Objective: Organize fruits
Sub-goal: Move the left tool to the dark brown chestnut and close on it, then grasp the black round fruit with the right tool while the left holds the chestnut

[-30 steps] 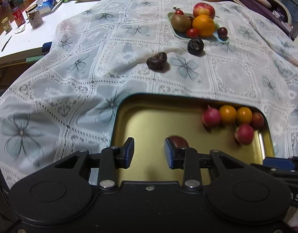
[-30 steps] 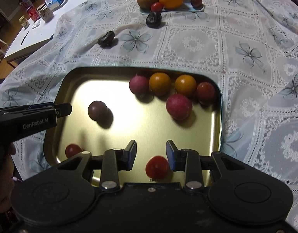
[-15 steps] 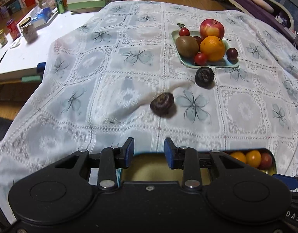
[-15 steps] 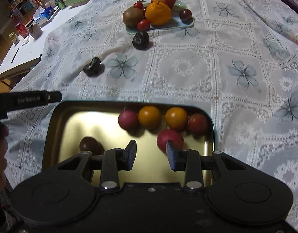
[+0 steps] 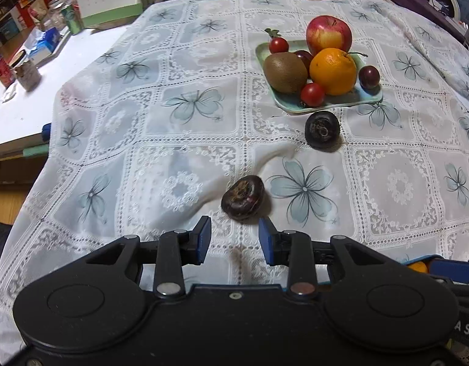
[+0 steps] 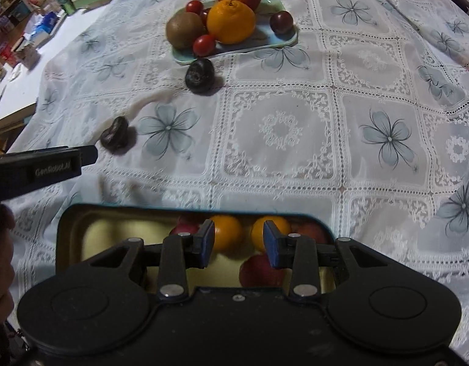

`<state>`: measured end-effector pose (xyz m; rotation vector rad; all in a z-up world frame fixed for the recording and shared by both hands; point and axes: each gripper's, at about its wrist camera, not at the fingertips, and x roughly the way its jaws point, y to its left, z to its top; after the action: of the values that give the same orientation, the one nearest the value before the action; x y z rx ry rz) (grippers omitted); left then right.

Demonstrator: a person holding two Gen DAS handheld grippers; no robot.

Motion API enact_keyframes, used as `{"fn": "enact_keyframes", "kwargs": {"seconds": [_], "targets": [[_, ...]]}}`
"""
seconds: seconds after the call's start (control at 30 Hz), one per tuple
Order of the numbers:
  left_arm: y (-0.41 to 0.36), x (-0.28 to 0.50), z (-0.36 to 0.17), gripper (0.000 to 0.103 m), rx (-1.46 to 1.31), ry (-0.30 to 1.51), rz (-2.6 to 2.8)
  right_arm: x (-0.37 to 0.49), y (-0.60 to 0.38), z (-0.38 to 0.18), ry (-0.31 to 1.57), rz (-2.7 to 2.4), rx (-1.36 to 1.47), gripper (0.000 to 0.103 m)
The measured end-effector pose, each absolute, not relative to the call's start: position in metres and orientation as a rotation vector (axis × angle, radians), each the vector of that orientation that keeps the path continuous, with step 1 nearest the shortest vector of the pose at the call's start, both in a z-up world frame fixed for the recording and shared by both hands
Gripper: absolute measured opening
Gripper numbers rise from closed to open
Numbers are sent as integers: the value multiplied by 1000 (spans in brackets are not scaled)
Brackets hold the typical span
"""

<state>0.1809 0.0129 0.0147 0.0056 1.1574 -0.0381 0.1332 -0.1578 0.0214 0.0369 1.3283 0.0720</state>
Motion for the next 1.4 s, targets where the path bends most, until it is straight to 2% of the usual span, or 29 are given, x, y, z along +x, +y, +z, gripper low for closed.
{"fn": "enact_keyframes", "kwargs": {"seconds": [0.43,0.53,0.87,1.2,1.4], "targets": [[8,205,-10,44,-9,1209,-66,161,-155,5,1371,49,42,38],[7,209,-15,49,-6,1213,-49,162,-156,4,1370,47,46,38],[17,223,-29,50,-53,1229,-54,166,-160,7,1353,41,54,38],[13,226,-26,49,-51,1201,-38,172,-158,0,1348,52,68,38],[18,210,-3,49,-18,1156,11,193,-155,4,1304,24,112,38]]}}
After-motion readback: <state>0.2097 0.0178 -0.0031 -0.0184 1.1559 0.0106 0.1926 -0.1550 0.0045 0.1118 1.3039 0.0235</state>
